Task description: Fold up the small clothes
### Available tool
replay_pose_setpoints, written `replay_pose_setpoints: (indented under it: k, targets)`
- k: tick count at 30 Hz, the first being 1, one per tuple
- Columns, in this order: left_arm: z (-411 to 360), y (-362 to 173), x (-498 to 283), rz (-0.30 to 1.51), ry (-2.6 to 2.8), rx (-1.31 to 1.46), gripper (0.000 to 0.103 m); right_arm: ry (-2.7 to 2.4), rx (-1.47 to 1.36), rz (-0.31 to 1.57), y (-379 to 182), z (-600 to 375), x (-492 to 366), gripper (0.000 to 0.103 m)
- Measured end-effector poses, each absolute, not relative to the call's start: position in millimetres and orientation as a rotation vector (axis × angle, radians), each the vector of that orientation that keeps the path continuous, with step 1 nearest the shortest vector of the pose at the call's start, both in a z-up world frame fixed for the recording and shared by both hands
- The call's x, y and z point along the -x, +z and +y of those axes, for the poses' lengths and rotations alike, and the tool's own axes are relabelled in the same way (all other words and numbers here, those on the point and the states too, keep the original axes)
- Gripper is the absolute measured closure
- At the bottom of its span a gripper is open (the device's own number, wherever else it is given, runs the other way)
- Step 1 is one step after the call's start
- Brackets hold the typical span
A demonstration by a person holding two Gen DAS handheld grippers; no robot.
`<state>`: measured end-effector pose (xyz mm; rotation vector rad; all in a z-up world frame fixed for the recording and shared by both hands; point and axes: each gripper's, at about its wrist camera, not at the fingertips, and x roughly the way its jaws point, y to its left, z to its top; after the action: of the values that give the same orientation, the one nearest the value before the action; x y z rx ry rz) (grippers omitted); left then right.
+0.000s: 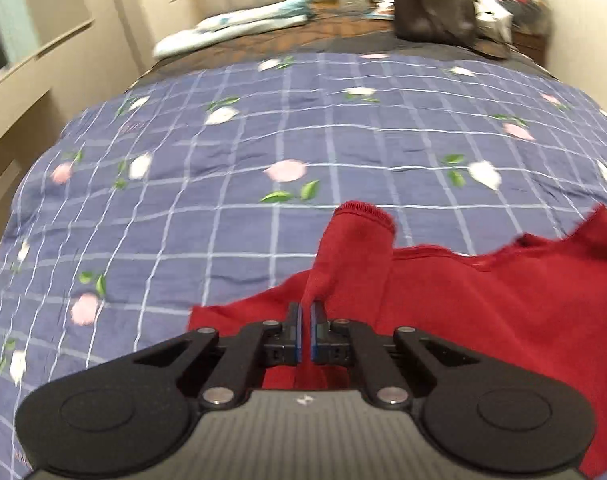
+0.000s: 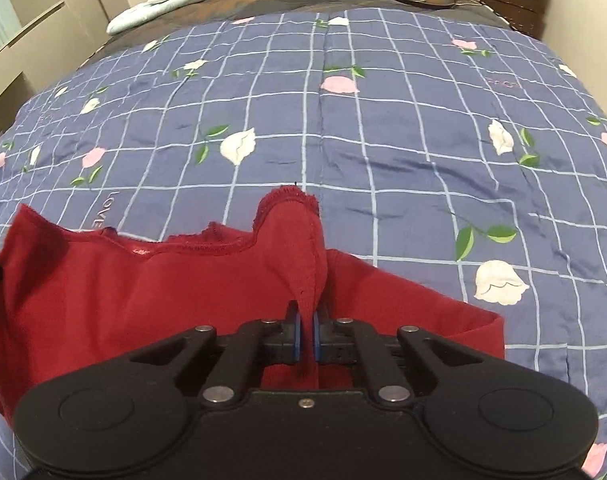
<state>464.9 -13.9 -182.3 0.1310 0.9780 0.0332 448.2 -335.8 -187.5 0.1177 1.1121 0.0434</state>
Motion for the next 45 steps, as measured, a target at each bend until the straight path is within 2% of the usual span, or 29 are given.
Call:
replay_pose_setpoints:
  k: [10,19,21,22,23,24,27,28,30,31,32,33,35,38,40,45]
  targets:
    - [12.8,-168.4,-457.1,0.932,0.163,0.0,0.1,0.047,-0.064,1.012,-166.3,-326.3,-445.0,0.098]
    - [9.4,-199.6,-481.1,1.076,0.184,-0.013,0.099,-0.008,-0.092,1.135,-197.4,-334.2,-454.8,0.097]
    - [11.2,-199.1,-482.0,1.09,0.174,0.017,0.093,-0.022,-0.106,1.152,-200.2,-336.1,-454.5,0.095]
    - [11.9,-197.7,-481.3,1.088,0.172,0.024,0.093,-0.032,-0.11,1.156,-200.8,-336.9,-453.9,0.091]
    - [12.8,-196.3,-480.5,1.088,0.171,0.024,0.083,-0.042,-0.115,1.161,-201.7,-338.4,-453.6,0.088]
    - [13.4,-194.9,-479.5,1.09,0.168,0.024,0.069,-0.052,-0.127,1.167,-202.4,-340.3,-452.9,0.087]
    - [14.1,-188.0,-475.1,1.09,0.156,0.036,0.041,-0.072,-0.15,1.173,-202.6,-343.4,-449.5,0.076]
    - [14.0,-185.3,-473.5,1.095,0.153,0.038,0.039,-0.075,-0.151,1.172,-202.3,-343.4,-448.3,0.068]
    - [13.7,-179.0,-469.9,1.103,0.155,0.04,0.027,-0.081,-0.146,1.169,-200.9,-342.0,-444.5,0.056]
    - [13.4,-174.8,-467.6,1.099,0.16,0.037,0.024,-0.083,-0.142,1.164,-199.5,-340.9,-442.5,0.046]
    - [12.3,-169.0,-465.3,1.09,0.17,0.031,0.017,-0.084,-0.14,1.158,-198.0,-339.9,-441.3,0.037]
    - [11.2,-164.1,-463.4,1.082,0.177,0.026,0.012,-0.083,-0.137,1.151,-195.7,-338.7,-439.3,0.033]
    - [8.8,-153.7,-459.6,1.07,0.185,0.015,0.006,-0.085,-0.135,1.137,-189.9,-335.7,-434.8,0.02]
    - [5.5,-140.1,-455.2,1.06,0.187,-0.006,0.004,-0.083,-0.144,1.108,-178.9,-330.8,-428.1,0.007]
    - [3.3,-132.3,-452.8,1.059,0.183,-0.017,0.002,-0.074,-0.145,1.089,-171.0,-325.6,-423.3,0.003]
    - [0.7,-114.3,-444.9,1.051,0.169,-0.02,0.001,-0.044,-0.125,1.062,-155.3,-305.7,-412.0,0.001]
